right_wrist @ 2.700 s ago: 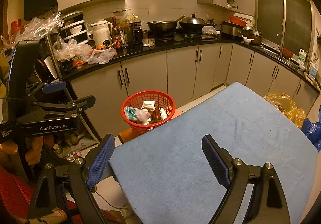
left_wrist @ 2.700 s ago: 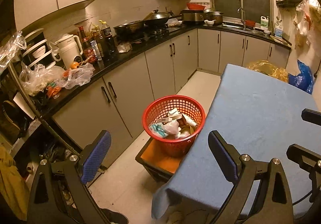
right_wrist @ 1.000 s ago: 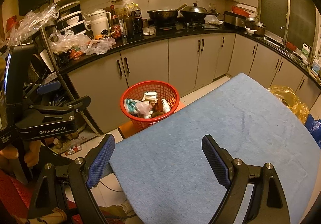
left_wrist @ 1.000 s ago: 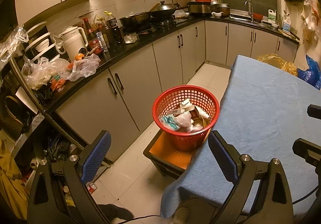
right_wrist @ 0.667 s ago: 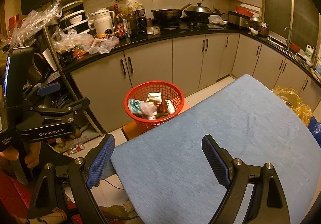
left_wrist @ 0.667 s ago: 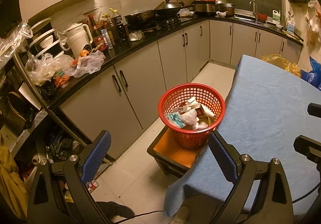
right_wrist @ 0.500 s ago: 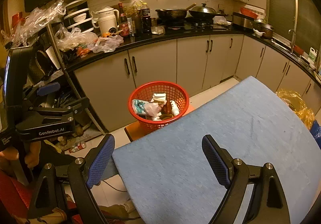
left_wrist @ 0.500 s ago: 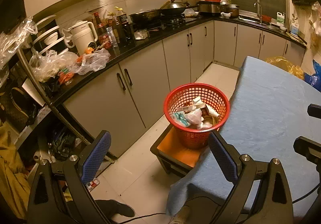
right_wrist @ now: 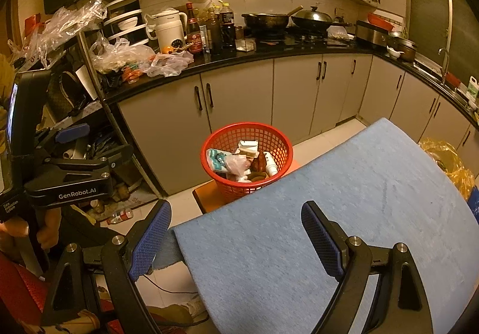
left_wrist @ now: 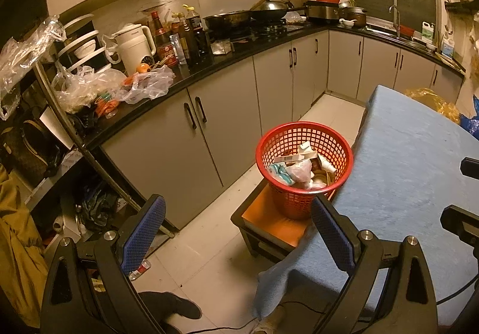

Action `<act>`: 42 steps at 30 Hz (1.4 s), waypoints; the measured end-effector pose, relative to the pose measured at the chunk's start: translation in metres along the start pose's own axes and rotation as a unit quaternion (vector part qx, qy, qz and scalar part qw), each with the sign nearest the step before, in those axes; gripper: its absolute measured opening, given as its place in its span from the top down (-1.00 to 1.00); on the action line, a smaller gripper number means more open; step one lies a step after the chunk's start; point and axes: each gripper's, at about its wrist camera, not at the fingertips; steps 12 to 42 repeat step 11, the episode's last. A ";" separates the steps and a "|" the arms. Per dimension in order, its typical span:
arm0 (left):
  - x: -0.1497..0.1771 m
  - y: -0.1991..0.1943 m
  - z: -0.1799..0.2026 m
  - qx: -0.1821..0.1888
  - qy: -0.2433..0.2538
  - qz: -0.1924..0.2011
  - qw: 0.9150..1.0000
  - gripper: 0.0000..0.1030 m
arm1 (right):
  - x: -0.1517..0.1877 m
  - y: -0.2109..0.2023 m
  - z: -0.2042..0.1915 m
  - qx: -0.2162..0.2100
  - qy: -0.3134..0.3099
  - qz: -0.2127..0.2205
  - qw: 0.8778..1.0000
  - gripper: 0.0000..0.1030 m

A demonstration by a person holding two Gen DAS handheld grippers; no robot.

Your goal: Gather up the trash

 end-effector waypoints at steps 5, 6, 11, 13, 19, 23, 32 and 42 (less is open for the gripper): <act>-0.002 0.007 0.011 0.019 0.011 -0.009 1.000 -0.88 | 0.011 -0.005 0.009 0.017 0.022 -0.004 1.000 -0.77; -0.003 0.009 0.014 0.029 0.011 -0.011 0.999 -0.88 | 0.013 -0.006 0.013 0.021 0.030 -0.005 0.999 -0.77; -0.003 0.019 0.043 0.067 0.028 -0.016 0.997 -0.88 | 0.044 -0.019 0.051 0.068 0.105 -0.017 0.992 -0.77; -0.003 0.019 0.043 0.067 0.028 -0.016 0.997 -0.88 | 0.044 -0.019 0.051 0.068 0.105 -0.017 0.992 -0.77; -0.003 0.019 0.043 0.067 0.028 -0.016 0.997 -0.88 | 0.044 -0.019 0.051 0.068 0.105 -0.017 0.992 -0.77; -0.003 0.019 0.043 0.067 0.028 -0.016 0.997 -0.88 | 0.044 -0.019 0.051 0.068 0.105 -0.017 0.992 -0.77; -0.003 0.019 0.043 0.067 0.028 -0.016 0.997 -0.88 | 0.044 -0.019 0.051 0.068 0.105 -0.017 0.992 -0.77; -0.003 0.019 0.043 0.067 0.028 -0.016 0.997 -0.88 | 0.044 -0.019 0.051 0.068 0.105 -0.017 0.992 -0.77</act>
Point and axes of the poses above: each gripper's, at about its wrist camera, not at the fingertips, and y roughly the way its jaws point, z to its right, x to its underside, and after that the axes turned 5 degrees about -y, right-handed
